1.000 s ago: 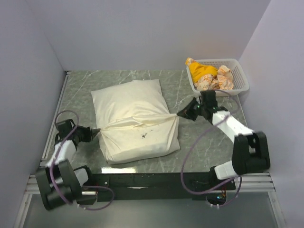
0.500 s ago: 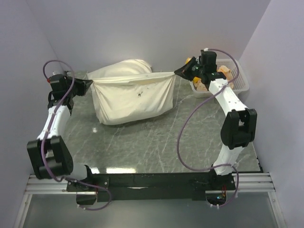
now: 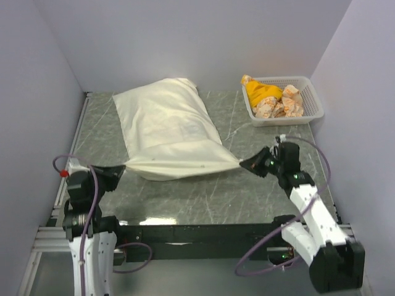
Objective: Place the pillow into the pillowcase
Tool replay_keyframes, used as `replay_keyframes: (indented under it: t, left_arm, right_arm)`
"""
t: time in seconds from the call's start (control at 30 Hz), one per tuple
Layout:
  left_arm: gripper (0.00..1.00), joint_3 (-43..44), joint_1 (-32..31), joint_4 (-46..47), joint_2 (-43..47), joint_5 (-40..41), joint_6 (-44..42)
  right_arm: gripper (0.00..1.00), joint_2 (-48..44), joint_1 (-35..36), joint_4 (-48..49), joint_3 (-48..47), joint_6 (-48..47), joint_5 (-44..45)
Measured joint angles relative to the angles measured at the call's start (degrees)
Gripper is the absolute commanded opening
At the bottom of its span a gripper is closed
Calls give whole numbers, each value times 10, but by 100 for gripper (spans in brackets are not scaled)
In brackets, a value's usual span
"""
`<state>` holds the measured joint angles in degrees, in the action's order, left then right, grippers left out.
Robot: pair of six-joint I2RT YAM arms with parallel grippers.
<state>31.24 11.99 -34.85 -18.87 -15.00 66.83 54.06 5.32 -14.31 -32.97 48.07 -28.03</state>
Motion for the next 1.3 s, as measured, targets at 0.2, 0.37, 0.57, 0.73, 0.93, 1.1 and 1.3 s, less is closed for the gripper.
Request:
replay_keyframes:
  t: [0.2, 0.37, 0.57, 0.73, 0.93, 1.1, 1.3]
  left_arm:
    - [83, -4, -12, -151, 111, 50, -5]
    - [93, 9, -13, -210, 134, 89, -14]
    - [63, 95, -16, -196, 98, 107, -33]
    - [51, 48, -16, -95, 18, 104, -42]
    - [58, -69, -57, -29, -73, 121, -15]
    - [61, -76, -133, 6, -106, 191, 19]
    - [67, -79, -219, 48, -184, 269, 69]
  right_arm:
    - [41, -215, -79, -132, 68, -33, 54]
    - [59, -313, -110, -231, 52, -63, 109]
    - [60, -308, -102, -239, 26, -71, 93]
    - [63, -165, 59, -175, -8, -55, 147]
    - [64, -15, 216, -73, 12, -15, 232]
    - [66, 49, 251, -17, 76, 19, 282]
    - [63, 11, 261, 7, 139, 56, 327]
